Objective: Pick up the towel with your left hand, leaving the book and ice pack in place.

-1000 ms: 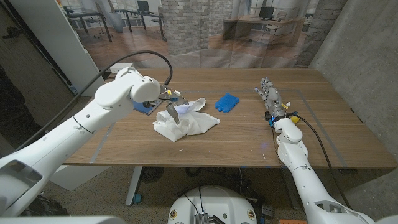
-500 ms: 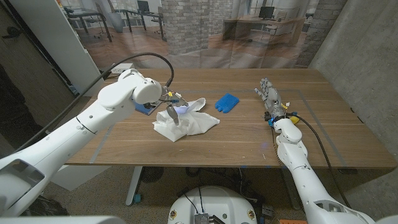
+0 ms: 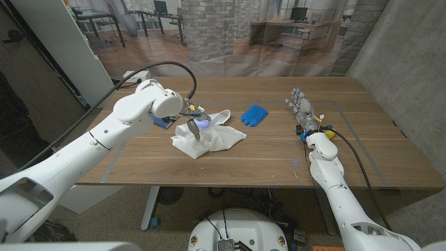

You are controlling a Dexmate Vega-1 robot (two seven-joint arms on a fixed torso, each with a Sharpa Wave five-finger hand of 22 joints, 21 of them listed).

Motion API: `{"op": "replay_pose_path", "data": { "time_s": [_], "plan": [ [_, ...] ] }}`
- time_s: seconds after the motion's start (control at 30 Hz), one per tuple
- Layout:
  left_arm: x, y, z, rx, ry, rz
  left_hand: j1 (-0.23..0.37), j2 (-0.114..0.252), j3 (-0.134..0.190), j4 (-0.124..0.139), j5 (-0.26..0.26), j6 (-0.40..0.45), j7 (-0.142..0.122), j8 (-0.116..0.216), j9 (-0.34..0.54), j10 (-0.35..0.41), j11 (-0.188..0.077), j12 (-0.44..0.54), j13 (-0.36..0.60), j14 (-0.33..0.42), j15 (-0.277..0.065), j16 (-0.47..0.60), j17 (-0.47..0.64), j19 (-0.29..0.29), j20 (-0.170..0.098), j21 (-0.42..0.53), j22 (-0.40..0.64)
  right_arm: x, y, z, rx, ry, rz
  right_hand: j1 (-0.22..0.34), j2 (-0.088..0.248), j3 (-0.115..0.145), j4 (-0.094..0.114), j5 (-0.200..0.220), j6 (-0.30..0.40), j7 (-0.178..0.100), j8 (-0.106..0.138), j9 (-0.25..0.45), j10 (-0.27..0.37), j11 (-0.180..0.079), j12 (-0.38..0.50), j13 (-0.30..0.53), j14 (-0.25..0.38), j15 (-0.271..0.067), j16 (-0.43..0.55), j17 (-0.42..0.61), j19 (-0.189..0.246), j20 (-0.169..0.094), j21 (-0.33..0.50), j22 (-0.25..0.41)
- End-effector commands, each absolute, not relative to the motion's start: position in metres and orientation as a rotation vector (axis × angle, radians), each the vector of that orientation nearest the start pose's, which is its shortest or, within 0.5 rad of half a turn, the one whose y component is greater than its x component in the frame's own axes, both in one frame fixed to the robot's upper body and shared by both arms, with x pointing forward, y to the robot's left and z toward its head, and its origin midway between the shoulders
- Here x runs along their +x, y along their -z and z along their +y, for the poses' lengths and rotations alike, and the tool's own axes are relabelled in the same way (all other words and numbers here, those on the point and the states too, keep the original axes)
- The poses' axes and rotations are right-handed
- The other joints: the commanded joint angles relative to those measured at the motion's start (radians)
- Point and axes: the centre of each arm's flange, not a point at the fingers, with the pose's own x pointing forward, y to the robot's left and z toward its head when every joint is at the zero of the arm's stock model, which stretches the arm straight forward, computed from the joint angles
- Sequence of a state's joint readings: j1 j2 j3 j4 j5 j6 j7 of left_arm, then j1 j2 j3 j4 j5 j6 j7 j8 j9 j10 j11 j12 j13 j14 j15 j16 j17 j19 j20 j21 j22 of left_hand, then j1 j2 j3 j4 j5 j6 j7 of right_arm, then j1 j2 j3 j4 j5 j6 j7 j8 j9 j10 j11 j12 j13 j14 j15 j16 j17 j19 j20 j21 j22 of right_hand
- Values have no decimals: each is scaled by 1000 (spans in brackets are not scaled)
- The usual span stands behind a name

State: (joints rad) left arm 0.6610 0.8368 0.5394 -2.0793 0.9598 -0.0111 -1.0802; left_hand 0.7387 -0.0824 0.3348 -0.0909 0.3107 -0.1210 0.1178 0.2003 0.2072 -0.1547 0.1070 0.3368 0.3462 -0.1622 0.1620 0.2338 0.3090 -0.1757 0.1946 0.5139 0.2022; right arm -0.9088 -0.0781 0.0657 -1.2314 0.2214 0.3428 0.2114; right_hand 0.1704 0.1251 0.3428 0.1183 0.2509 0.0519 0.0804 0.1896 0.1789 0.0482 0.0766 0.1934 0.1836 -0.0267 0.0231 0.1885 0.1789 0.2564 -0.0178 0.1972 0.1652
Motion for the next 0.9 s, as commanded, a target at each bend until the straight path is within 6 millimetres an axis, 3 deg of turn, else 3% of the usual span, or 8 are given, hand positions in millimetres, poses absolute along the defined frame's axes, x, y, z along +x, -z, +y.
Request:
{"op": "replay_pose_path", "data": {
  "time_s": [0.03,0.13,0.3,0.43,0.53,0.57,0.7,0.9],
  "plan": [
    [537,-49,179,2214,432,-169,2,13,-5,2,2,28,28,15,1,-2,-3,8,7,-2,-4,8,2,-54,2,-2,5,653,48,-282,101,-108,-688,-5,-2,1,-4,5,6,0,1,5,5,1,-1,2,6,-3,1,3,7,0,-3,5],
    [539,-50,178,2213,429,-177,1,16,-11,4,1,88,22,33,1,2,0,16,9,5,-5,11,3,-44,3,-1,5,654,48,-283,99,-106,-686,-5,-2,1,-4,5,6,0,1,5,5,1,-1,2,6,-2,1,3,7,0,-3,5],
    [540,-50,178,2195,435,-174,-14,23,-36,15,-4,296,20,87,-4,20,-1,39,14,20,-17,14,1,-9,-2,2,5,655,48,-284,98,-104,-687,-6,-2,1,-4,5,5,-1,1,5,6,3,-1,2,6,-3,1,3,8,0,-3,5],
    [540,-50,177,2174,433,-200,-5,33,-48,10,-8,425,4,105,-13,87,-23,67,8,107,-49,39,-16,70,-8,22,1,655,47,-285,99,-101,-688,-6,-2,1,-4,5,5,-1,1,5,6,2,-1,2,6,-2,1,3,8,0,-3,5],
    [540,-50,175,2163,429,-228,31,41,-57,-13,-18,508,-44,91,-17,225,-79,105,-19,255,-114,71,-58,209,-35,56,-9,655,47,-286,98,-100,-687,-6,-2,1,-4,5,6,-1,1,5,6,2,-1,2,6,-1,1,3,8,1,-3,5],
    [540,-49,175,2163,424,-239,49,43,-59,-24,-23,509,-81,78,-16,266,-91,112,-31,310,-131,79,-77,251,-47,66,-12,655,47,-286,97,-99,-687,-6,-2,1,-4,5,6,-1,1,5,6,2,-1,2,6,-2,1,3,8,1,-3,5],
    [542,-43,174,2146,426,-265,117,40,-69,-53,-42,521,-124,51,-11,360,-108,107,-66,426,-162,82,-125,463,-84,120,-21,656,47,-287,101,-96,-689,-6,-2,1,-4,5,5,-1,1,6,5,2,-2,2,6,-2,1,3,8,0,-3,5],
    [548,-29,174,2130,420,-297,195,32,-87,-66,-67,578,-116,52,-5,450,-98,89,-100,577,-174,93,-135,712,-122,173,-29,656,47,-288,94,-91,-690,-7,-2,1,-5,5,5,0,1,6,5,2,-2,2,9,0,1,3,10,3,-3,5]
  ]
}}
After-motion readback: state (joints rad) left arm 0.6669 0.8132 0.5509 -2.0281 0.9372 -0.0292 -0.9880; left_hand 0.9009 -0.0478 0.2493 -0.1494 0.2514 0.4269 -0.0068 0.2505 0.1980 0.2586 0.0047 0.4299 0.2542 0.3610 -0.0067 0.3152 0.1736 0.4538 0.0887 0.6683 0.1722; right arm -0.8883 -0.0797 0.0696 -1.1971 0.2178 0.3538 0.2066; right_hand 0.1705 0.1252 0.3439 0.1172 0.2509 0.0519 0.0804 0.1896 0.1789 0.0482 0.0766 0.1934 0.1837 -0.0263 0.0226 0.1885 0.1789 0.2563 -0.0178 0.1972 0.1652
